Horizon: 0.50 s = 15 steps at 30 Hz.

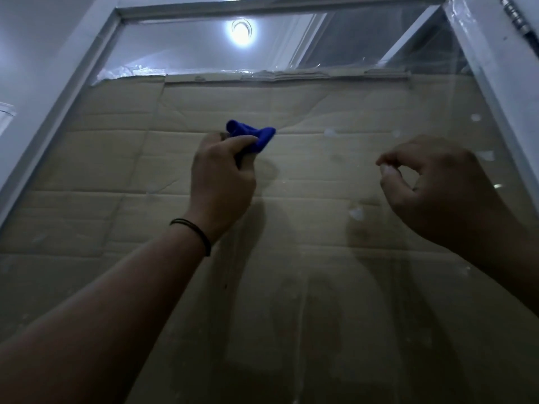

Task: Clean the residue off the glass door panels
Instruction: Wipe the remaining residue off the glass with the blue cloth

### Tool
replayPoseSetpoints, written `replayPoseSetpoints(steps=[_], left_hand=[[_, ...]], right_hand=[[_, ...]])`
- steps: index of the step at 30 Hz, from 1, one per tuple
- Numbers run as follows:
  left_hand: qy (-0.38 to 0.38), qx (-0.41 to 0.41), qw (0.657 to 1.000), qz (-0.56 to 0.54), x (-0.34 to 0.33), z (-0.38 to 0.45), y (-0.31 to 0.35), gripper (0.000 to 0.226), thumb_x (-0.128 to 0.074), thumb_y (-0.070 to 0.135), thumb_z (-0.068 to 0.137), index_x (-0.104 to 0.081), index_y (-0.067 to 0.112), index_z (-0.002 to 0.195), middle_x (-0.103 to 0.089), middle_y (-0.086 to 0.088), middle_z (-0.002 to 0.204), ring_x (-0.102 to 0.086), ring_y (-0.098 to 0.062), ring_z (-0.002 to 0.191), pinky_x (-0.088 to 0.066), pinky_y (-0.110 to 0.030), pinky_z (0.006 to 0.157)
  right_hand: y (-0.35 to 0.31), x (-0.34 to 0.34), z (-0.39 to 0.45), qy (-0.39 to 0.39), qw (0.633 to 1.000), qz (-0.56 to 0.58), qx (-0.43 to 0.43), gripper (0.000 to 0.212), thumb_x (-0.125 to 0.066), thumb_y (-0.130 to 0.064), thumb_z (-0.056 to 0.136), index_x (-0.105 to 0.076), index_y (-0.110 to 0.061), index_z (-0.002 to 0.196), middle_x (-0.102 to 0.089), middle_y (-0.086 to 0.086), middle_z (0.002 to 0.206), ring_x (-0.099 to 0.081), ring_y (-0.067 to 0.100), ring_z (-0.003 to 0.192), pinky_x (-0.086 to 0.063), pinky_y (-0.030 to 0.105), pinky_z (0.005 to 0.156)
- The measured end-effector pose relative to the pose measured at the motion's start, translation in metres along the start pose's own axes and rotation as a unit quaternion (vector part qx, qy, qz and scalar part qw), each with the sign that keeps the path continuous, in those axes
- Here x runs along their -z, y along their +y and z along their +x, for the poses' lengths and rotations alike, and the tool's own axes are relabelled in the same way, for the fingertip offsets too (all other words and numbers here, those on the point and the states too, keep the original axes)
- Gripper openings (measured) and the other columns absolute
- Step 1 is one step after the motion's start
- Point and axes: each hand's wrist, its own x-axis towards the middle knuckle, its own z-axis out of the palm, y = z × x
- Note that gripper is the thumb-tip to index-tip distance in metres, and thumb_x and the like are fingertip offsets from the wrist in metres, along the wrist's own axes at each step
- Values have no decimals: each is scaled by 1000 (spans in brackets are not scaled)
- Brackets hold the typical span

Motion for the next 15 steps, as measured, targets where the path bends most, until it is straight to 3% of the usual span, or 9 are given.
replayPoseSetpoints(steps=[5,8,11,13,15], left_hand=[[-67,24,996,59,-8,-9,2,33,-56,24,94,-62,16,126,-57,-8,109,-43,-13,87,-29,-21,75],[-65,-17,997,34,-24,-27,29,32,-58,24,92,-65,17,122,-58,-5,102,-48,-16,84,-27,-18,70],[-79,-27,996,-12,-37,-34,48,31,-62,25,90,-66,18,120,-53,6,94,-41,-2,76,-31,-9,65],[-49,-18,998,-38,-37,-25,48,30,-65,21,88,-68,14,117,-58,2,97,-46,-3,80,-31,-2,71],[17,9,999,-43,-33,-8,41,27,-66,15,88,-69,10,114,-64,-9,102,-54,-14,88,-33,-10,77]], right_hand=[[16,6,-5,-20,1000,8,-3,22,-52,-19,85,-68,-8,95,-65,12,88,-58,30,83,-47,54,79],[20,4,-9,-21,1000,9,-9,20,-54,-17,83,-69,-9,93,-66,12,87,-58,30,83,-47,51,79],[21,0,-14,-35,999,15,-11,20,-55,-17,83,-69,-9,94,-66,11,88,-59,31,86,-46,50,80],[24,0,-15,-37,999,13,-7,20,-55,-17,82,-69,-10,94,-66,10,89,-59,31,87,-46,51,81],[28,2,-14,-31,999,14,-5,18,-56,-17,82,-69,-10,93,-66,10,89,-59,31,87,-46,51,81]])
